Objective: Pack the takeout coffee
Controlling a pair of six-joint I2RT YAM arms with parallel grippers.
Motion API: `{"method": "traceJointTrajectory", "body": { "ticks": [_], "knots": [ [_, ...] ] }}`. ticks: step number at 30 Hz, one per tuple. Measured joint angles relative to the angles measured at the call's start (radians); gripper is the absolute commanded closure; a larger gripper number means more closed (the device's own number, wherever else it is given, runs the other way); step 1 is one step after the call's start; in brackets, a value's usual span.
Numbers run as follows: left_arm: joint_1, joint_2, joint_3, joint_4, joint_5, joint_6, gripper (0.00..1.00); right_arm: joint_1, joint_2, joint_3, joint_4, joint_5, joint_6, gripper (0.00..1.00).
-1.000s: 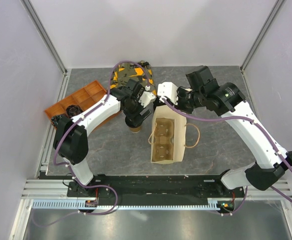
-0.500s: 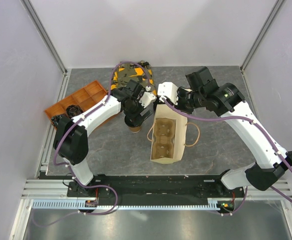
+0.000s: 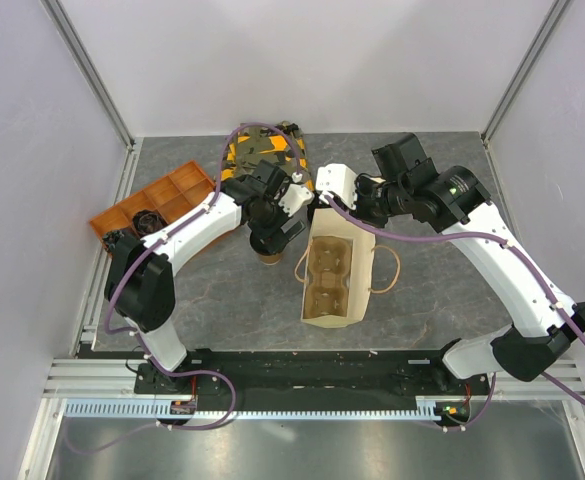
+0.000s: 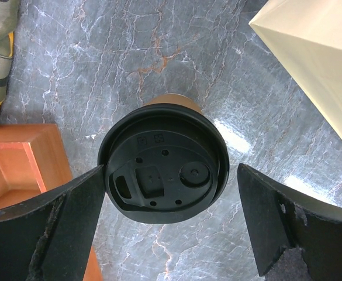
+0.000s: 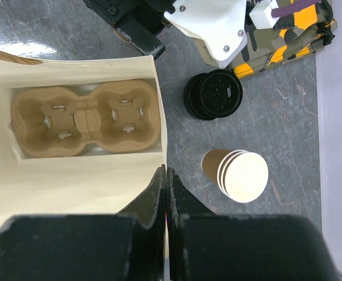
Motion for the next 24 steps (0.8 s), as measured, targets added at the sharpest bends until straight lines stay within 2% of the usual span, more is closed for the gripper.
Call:
{"method": "traceJointTrajectory", "body": {
  "ticks": [10,24],
  "knots": [
    [0.000,-0.001,0.000,-0.001,-0.018,0.000,0.00,0.000,0.000,0.000,0.000,0.000,0.005,1.00],
    [0.000,-0.003,-0.019,0.002,-0.015,0.000,0.11,0.000,0.000,-0.003,0.000,0.000,0.010,1.00]
  ]
}}
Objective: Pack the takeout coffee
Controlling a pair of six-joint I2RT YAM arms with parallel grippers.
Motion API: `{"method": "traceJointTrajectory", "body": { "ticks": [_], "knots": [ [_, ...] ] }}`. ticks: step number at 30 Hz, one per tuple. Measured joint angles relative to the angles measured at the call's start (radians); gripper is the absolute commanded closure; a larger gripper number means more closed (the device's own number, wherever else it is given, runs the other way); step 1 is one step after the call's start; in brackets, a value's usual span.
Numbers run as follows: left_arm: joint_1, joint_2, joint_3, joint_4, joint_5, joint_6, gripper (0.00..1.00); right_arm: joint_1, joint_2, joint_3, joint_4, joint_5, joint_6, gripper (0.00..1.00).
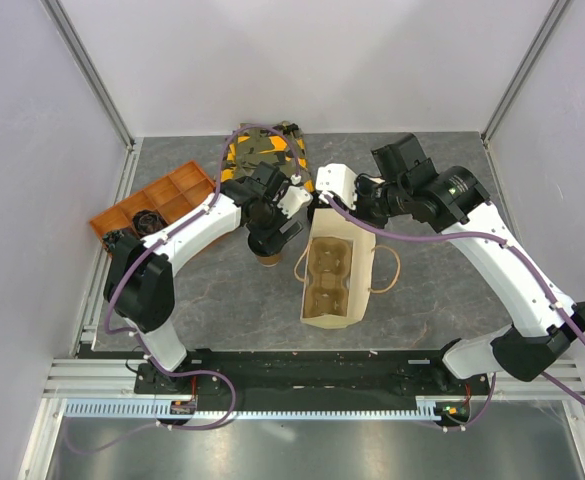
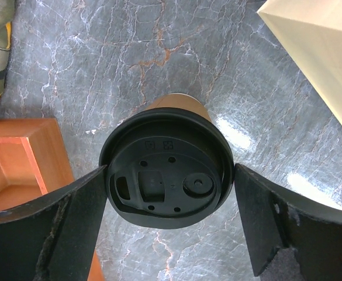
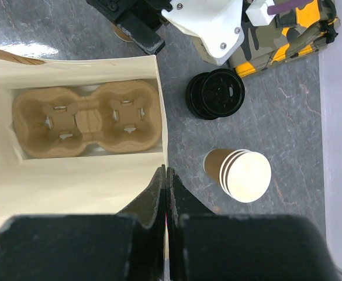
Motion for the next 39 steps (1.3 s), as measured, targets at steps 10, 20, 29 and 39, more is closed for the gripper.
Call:
{"method": "traceJointTrajectory", "body": {
  "ticks": [10,20,29,39],
  "knots": [
    [0.000,-0.006,0.000,-0.005,0.001,0.000,0.23,0.000,0.000,-0.013,0.001,0.000,0.003,1.00],
    [-0.002,-0.066,0.000,-0.020,0.000,0.000,0.31,0.000,0.000,-0.018,0.004,0.000,0.012,1.00],
    [0.000,-0.148,0.088,-0.125,-0.001,0.000,0.31,0.000,0.000,-0.034,0.007,-0.001,0.036,1.00],
    [0.018,-0.258,0.436,-0.260,-0.026,-0.007,0.32,0.000,0.026,-0.037,0.008,-0.002,0.104,1.00]
  ]
}}
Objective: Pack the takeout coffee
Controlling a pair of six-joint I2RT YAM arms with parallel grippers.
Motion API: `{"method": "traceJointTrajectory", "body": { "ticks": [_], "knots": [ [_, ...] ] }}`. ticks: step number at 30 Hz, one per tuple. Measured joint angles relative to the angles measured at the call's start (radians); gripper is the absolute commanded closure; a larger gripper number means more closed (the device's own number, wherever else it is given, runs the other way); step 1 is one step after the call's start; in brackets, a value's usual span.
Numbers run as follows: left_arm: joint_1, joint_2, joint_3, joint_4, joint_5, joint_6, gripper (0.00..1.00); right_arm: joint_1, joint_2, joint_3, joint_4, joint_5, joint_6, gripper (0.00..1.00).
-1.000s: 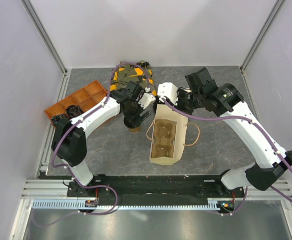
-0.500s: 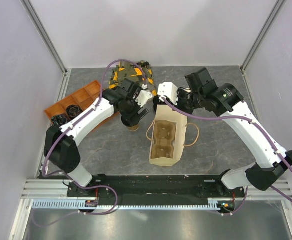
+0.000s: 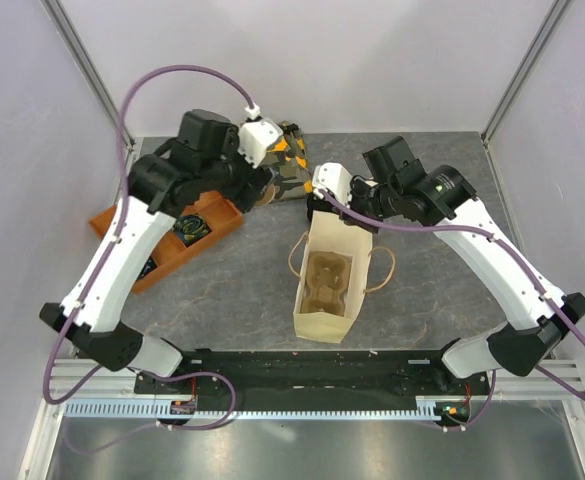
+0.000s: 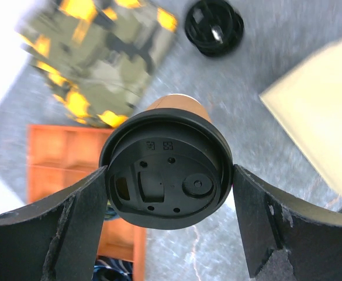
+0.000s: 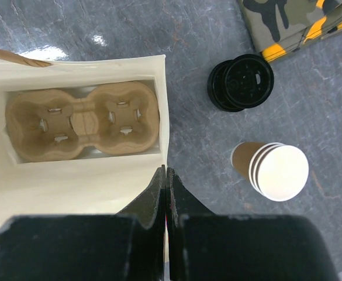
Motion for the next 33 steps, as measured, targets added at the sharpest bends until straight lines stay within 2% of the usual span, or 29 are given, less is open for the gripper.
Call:
{"method": "traceJointTrajectory", "body": {
  "ticks": [8,14,23,27,33],
  "knots": [
    [0.002,-0.112,0.146,-0.035,0.031,0.034,0.33,0.000,0.033,0.000,0.000,-0.008,0.068,1.00],
    [0.002,-0.206,0.159,-0.050,0.135,0.105,0.33,0.000,0.044,-0.007,0.008,-0.028,0.111,1.00],
    [-0.010,-0.229,0.248,-0.074,0.334,0.162,0.34,0.000,0.063,-0.013,0.035,-0.045,0.153,1.00],
    [-0.061,-0.216,0.274,-0.088,0.422,0.169,0.35,0.000,0.082,-0.013,0.039,-0.049,0.165,1.00],
    [-0.201,-0.175,0.312,-0.101,0.480,0.183,0.37,0.000,0.101,0.003,0.036,-0.065,0.195,1.00]
  ]
}}
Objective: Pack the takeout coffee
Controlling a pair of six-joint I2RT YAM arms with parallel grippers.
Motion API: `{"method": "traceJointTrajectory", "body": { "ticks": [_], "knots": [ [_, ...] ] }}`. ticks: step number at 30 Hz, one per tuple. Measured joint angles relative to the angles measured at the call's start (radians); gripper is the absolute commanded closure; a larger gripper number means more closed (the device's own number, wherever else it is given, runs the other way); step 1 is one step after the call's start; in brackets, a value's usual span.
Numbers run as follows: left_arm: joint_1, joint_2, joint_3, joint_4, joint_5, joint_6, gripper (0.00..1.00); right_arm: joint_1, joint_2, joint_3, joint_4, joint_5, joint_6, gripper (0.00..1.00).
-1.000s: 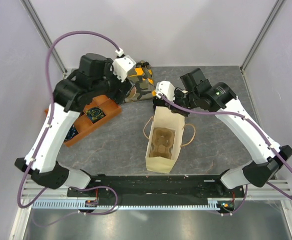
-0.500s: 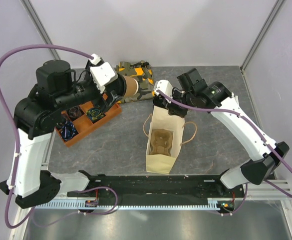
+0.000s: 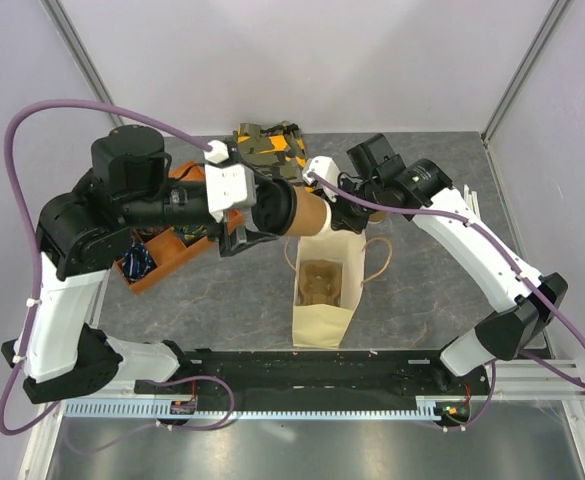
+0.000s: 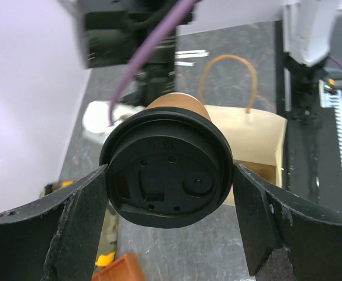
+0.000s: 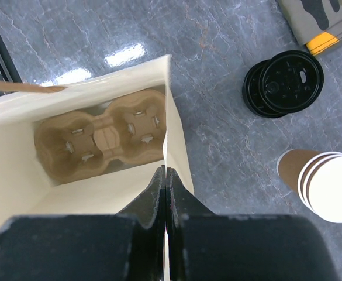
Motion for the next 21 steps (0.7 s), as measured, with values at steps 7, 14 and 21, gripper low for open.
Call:
{"method": "traceJointTrajectory", "body": {
  "ticks": [7,14,21],
  "knots": [
    [-0.075,-0.016,-0.068,-0.027,0.018,0.079,0.37,0.000,0.029,0.053,-0.008,-0.003,0.039,1.00],
    [-0.134,0.003,-0.084,-0.039,-0.027,0.135,0.38,0.000,0.062,0.130,-0.056,0.000,0.093,1.00],
    [-0.179,0.062,-0.100,-0.039,-0.119,0.183,0.39,0.001,0.084,0.173,-0.083,0.013,0.154,1.00]
  ]
}}
